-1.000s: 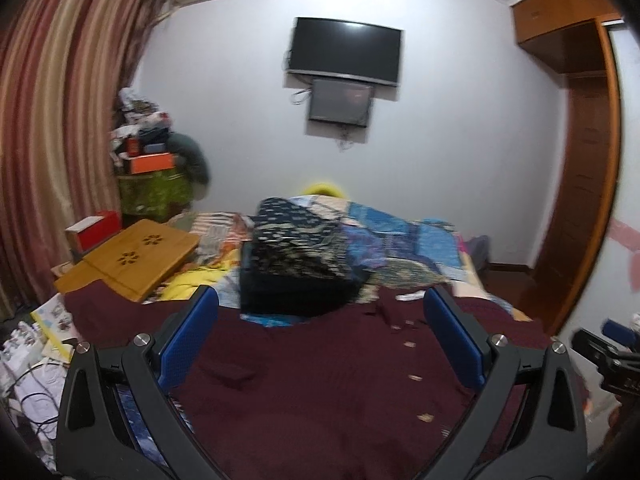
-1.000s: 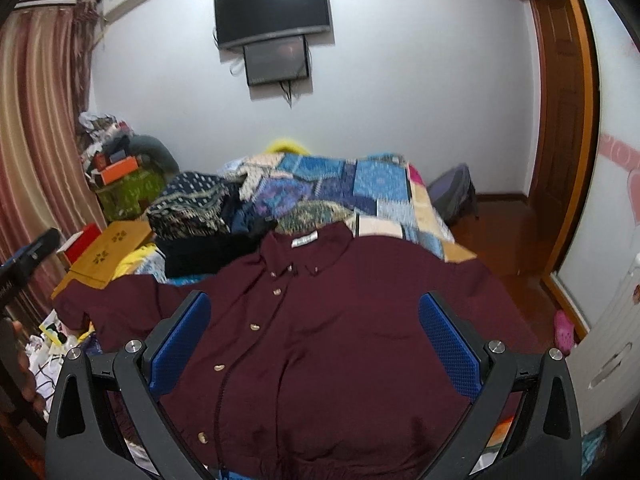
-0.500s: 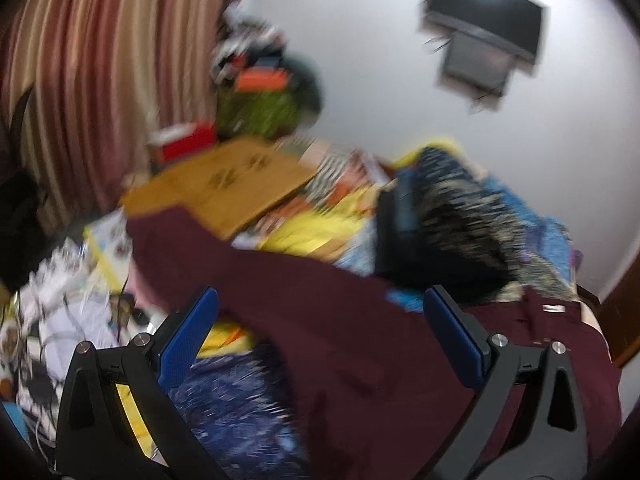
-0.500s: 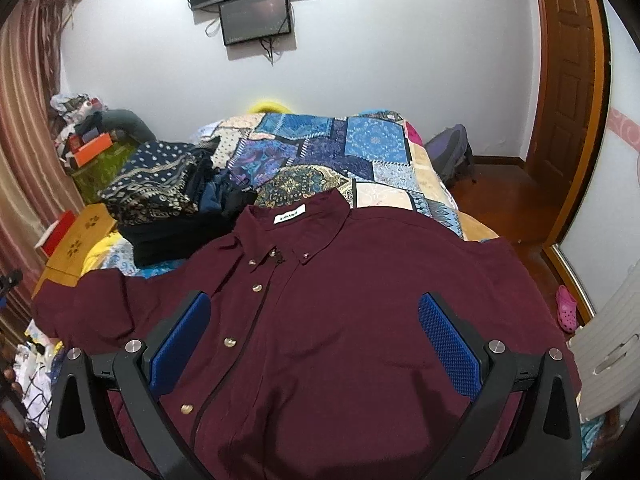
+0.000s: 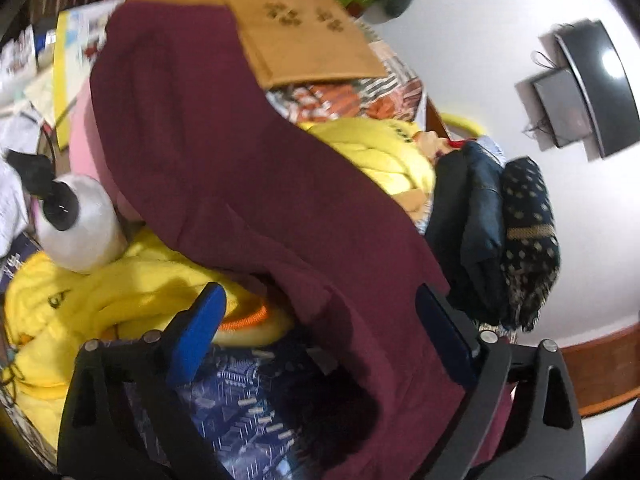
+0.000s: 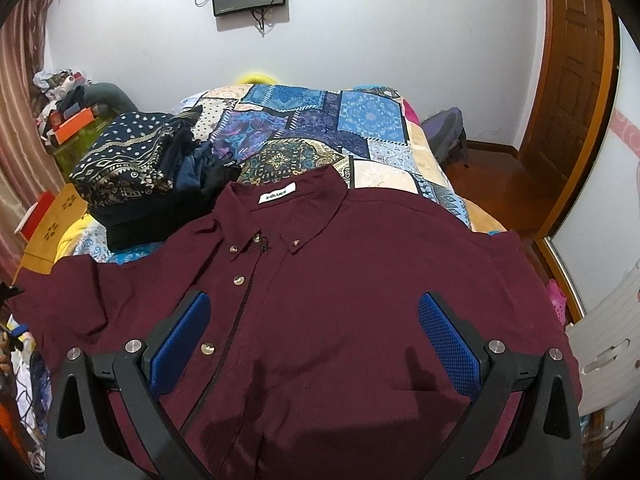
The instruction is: Fold large clothes
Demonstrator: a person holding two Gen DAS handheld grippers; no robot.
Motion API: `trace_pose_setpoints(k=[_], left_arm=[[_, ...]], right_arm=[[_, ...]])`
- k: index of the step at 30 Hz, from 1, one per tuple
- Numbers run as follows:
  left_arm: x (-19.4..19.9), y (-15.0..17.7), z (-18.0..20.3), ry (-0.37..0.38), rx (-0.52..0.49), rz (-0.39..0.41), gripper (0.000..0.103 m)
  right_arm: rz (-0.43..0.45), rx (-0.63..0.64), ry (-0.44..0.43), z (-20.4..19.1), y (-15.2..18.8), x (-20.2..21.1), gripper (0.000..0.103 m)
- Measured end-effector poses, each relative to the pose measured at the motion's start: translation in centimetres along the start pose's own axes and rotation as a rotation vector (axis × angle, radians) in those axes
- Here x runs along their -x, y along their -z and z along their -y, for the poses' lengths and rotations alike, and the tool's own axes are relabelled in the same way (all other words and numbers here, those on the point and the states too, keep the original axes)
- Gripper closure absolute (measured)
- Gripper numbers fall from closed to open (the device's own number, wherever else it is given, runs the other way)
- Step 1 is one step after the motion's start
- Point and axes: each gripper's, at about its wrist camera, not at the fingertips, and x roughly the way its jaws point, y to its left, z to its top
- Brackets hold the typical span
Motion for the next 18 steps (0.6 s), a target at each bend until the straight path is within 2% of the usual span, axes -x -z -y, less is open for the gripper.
trace_pose_setpoints(k=[3, 7, 8, 10, 11, 12, 13, 14, 16, 18], left_arm=[[-1.7, -0.8, -1.3, -0.003, 0.072, -0.038, 0.013], [-3.8, -1.8, -3.5, 0.054, 0.202, -0.080, 0.014], [-4.1, -2.0, -3.7, 0.053, 0.214, -0.077, 0.017], [-4.5, -2.7, -3.7, -0.023, 0.189, -0.058, 0.035], [-4.5, -3.0, -3.3, -0.072, 0.163, -0.043, 0.040], [-4.5, -3.2, -2.9, -0.113, 0.135, -0.030, 0.052], [-4.4, -3.3, -2.2, -0.168, 0.093, -0.011, 0.063], [-4.2, -3.3, -1.1, -0.238, 0.035, 0.018, 0.068], [-3.5, -2.9, 1.2, -0.372, -0.085, 0.098, 0.088], [-2.5, -2.3, 3.4, -0.419, -0.177, 0.166, 0.093]], right_arm=[[0.003, 0.000, 0.004, 0.0, -0.3, 0.0, 0.000], [0.007, -0.010, -0.003, 0.2, -0.5, 0.0, 0.000], [0.007, -0.013, -0.010, 0.2, -0.5, 0.0, 0.000], [0.002, -0.020, -0.017, 0.2, -0.3, -0.1, 0.000], [0.000, -0.020, -0.020, 0.3, -0.2, -0.2, 0.000], [-0.002, -0.020, -0.022, 0.3, -0.2, -0.2, 0.000], [-0.002, -0.018, -0.022, 0.2, -0.2, -0.2, 0.000], [-0.001, -0.016, -0.021, 0.2, -0.2, -0.2, 0.000], [0.004, -0.018, -0.023, 0.3, -0.2, 0.0, 0.000], [0.011, -0.025, -0.032, 0.4, -0.2, 0.3, 0.000]])
